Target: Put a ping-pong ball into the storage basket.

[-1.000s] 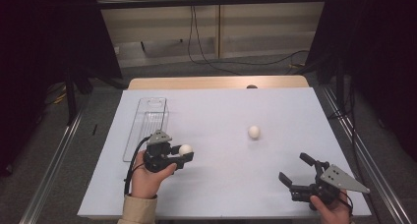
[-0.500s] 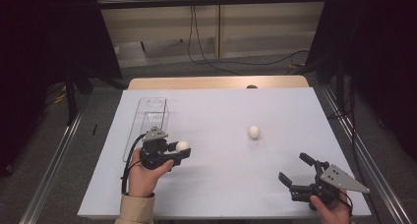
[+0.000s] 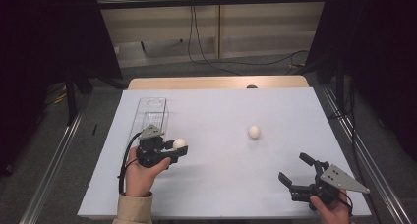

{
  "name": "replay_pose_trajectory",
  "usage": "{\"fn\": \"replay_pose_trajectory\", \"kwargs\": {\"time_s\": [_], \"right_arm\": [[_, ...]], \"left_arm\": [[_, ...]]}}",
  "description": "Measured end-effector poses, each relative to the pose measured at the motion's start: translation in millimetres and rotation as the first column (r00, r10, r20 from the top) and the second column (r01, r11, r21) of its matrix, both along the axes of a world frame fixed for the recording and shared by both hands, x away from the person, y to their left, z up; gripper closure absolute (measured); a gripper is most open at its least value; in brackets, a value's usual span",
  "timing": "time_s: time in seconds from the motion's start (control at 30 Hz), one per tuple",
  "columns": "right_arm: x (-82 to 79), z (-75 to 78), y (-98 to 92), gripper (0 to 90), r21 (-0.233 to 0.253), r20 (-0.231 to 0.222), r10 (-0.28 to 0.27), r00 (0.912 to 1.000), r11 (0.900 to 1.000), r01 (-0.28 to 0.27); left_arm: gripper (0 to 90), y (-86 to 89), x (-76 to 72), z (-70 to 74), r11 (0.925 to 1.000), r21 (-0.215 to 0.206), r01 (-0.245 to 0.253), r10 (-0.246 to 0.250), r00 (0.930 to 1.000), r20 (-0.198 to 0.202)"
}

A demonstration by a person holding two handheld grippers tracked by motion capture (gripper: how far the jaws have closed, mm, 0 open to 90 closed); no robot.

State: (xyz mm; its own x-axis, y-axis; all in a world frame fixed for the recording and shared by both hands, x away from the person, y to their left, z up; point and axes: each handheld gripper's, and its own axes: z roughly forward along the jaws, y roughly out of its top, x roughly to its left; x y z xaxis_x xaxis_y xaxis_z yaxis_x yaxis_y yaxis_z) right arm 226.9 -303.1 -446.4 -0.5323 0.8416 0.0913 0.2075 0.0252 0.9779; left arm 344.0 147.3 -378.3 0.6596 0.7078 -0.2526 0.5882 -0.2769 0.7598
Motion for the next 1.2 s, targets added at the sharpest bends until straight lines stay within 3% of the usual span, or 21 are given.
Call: {"fn": "replay_pose_trajectory", "kwargs": {"time_s": [0.37,0.43,1.2], "right_arm": [[0.0,0.1,0.0,1.7,-0.001,0.001,0.000,1.0000,1.000,0.000],[0.0,0.1,0.0,1.8,0.000,0.001,0.000,1.0000,1.000,0.000],[0.1,0.3,-0.4,1.7,0.002,0.005,-0.003,1.0000,1.000,0.003]], "left_arm": [[51.2,6.4,2.1,2.7,0.9998,0.000,-0.021,0.021,0.9998,0.004],[51.2,6.9,1.9,4.1,0.9994,0.018,-0.029,0.028,0.9995,0.010],[51.2,24.8,5.3,10.1,0.9962,-0.015,-0.086,0.086,0.9962,0.016]]}}
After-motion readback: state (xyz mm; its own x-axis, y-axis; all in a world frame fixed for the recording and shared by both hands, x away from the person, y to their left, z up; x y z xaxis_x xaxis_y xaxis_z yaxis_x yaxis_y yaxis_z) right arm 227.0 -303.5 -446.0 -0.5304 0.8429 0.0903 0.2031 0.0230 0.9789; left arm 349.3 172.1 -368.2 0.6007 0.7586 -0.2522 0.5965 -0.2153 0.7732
